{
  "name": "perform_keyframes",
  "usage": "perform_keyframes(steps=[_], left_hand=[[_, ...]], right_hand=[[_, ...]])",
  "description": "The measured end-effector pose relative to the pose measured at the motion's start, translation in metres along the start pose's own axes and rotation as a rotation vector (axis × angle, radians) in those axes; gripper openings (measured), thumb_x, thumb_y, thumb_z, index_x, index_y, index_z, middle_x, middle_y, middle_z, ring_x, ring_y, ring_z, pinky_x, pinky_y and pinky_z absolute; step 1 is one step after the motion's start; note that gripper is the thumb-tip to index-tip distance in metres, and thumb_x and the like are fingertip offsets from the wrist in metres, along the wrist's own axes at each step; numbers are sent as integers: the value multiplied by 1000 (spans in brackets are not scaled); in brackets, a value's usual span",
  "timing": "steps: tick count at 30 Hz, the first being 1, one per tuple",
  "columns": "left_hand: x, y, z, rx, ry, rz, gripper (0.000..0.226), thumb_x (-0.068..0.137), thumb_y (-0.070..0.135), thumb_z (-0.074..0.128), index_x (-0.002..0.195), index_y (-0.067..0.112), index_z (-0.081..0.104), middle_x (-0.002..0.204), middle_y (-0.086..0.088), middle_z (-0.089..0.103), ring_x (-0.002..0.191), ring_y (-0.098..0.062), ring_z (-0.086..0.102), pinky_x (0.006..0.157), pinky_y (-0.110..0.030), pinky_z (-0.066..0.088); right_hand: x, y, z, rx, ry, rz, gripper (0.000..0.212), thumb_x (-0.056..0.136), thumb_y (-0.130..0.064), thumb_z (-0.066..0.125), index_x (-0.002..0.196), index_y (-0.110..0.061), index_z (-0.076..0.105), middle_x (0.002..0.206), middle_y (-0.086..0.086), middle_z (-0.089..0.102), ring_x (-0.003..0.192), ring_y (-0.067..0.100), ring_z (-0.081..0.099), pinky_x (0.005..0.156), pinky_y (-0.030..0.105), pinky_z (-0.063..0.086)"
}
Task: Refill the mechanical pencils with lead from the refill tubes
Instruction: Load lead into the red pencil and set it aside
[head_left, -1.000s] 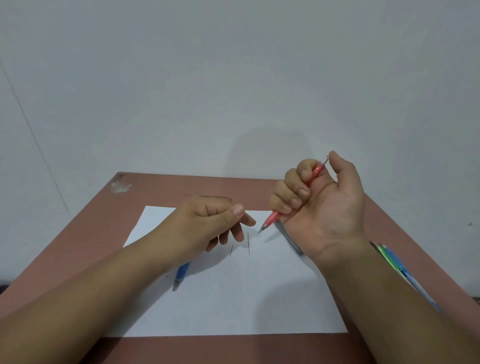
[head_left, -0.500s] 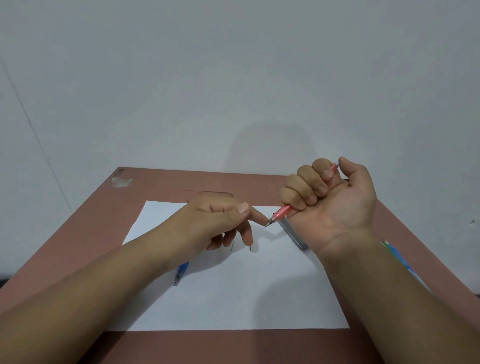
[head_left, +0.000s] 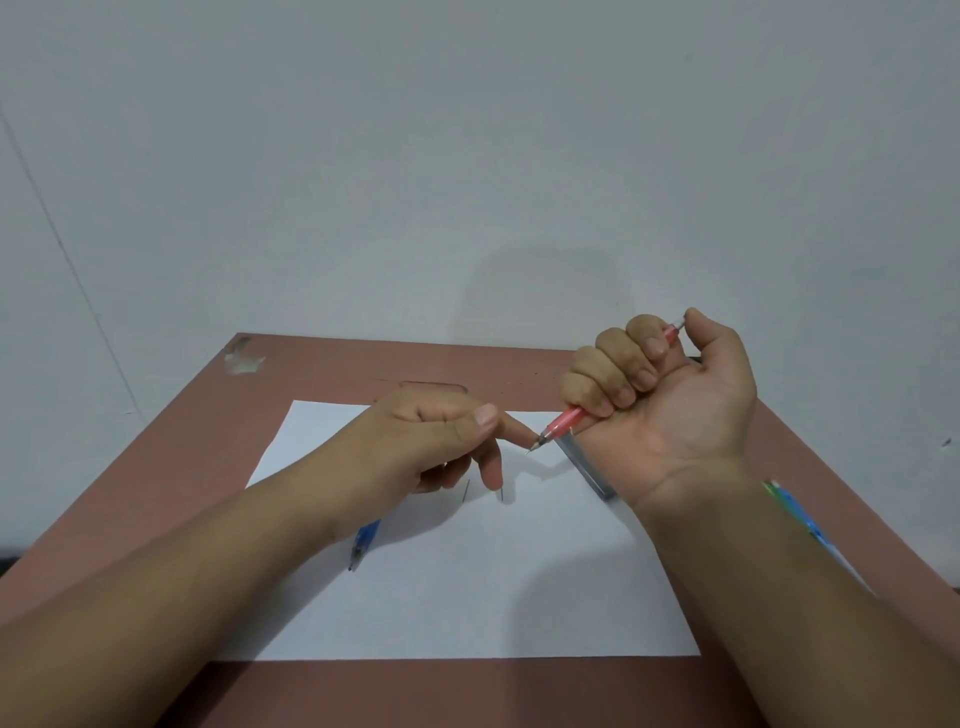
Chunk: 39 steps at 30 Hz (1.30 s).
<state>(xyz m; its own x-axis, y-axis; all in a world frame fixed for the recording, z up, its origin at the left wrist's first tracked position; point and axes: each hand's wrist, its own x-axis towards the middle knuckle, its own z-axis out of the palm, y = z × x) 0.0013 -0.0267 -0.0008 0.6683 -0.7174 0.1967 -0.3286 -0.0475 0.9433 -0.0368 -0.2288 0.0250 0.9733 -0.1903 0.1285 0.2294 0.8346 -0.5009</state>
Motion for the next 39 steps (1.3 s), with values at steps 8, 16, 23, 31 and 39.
perform_keyframes(steps=[8,16,23,31,39], left_hand=[[1,-2,0,-18,-6,2,38,95,40,49,108,22,79,85,-8,69,65,-17,39,58,-20,34],[-1,0,1,-15,-49,-8,35,95,40,51,111,26,78,85,-9,70,67,-20,37,60,-25,33],[-1,0,1,-8,-64,-18,34,95,35,50,113,26,78,84,-10,69,67,-20,37,61,-23,34],[-1,-1,1,-2,-82,-38,33,94,40,52,112,29,78,83,-7,69,69,-23,36,61,-21,35],[0,-2,2,1,-86,-35,33,94,39,51,114,31,77,83,-7,69,69,-23,36,61,-22,33]], right_hand=[[1,-1,-1,-19,-15,-6,34,89,-36,35,60,-17,33,54,-3,21,45,14,17,46,25,19],[0,-3,1,-49,-9,11,42,94,-41,34,60,-18,32,53,-5,20,45,13,16,44,25,16],[0,-4,0,-56,-5,15,41,94,-41,34,60,-18,32,53,-5,20,45,12,14,45,25,14],[-1,-6,0,-97,-32,19,39,93,-41,33,61,-19,28,53,-5,18,45,12,14,45,24,14],[-2,-6,2,-96,-27,15,40,93,-43,35,61,-19,29,53,-5,19,46,12,13,45,24,12]])
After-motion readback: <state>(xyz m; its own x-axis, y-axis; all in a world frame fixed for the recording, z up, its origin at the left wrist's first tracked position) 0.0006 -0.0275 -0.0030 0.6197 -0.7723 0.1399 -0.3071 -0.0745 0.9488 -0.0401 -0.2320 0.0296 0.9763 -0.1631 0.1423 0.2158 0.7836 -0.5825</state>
